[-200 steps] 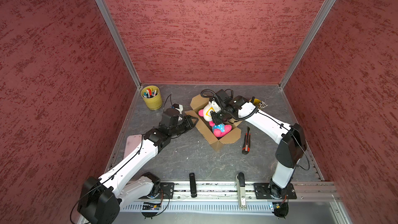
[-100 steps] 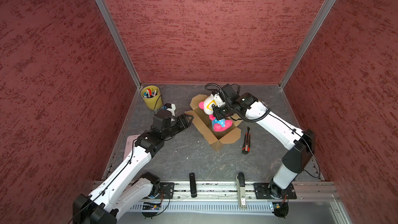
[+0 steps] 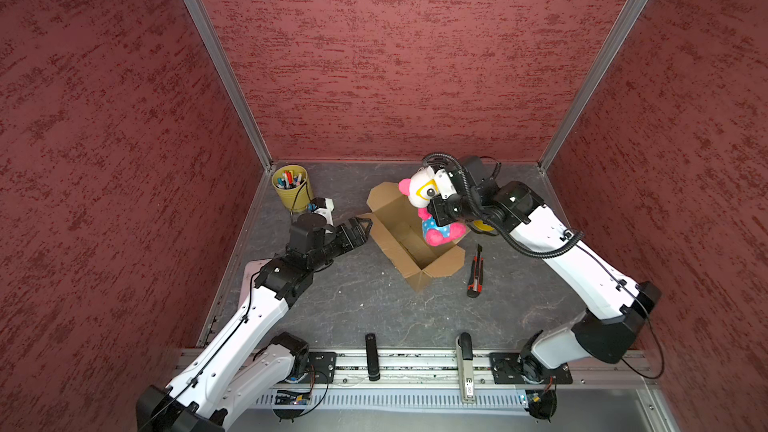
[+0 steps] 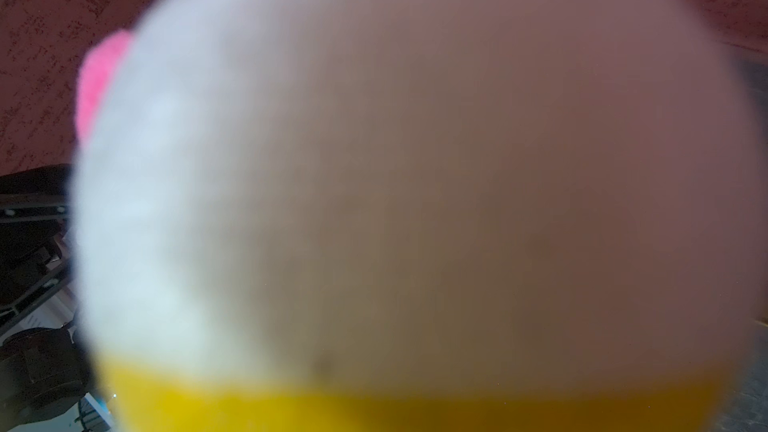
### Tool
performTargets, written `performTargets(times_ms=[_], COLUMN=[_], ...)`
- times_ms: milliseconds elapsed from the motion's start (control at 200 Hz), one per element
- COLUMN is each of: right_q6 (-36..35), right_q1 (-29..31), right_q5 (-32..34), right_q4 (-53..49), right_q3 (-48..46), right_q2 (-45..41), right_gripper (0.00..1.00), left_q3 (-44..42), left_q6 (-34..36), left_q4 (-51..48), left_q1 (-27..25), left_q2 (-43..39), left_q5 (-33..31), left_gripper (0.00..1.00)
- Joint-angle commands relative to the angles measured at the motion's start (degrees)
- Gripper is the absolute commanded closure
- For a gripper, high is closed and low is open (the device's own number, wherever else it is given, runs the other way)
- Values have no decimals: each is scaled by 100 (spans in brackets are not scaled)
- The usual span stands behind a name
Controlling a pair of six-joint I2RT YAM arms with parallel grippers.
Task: Unpack the express box
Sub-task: 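Carry the doll with the right gripper toward the yellow pencil bucket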
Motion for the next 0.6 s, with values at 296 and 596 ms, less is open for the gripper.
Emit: performTargets(times_ms=[296, 596], right_q6=[234, 455], right_q1=[-106, -706], right_q5=[966, 1289], right_q4=[-427, -399], right_q3=[-119, -819], right_q2=[-779, -1577], right_gripper=[83, 82], left_q3=[-11, -59], left_q6=[265, 254], left_q4=[384, 563], left_q1=[26, 17], left_q2=[26, 55], left_q5=[-109, -251], left_gripper=[0, 0])
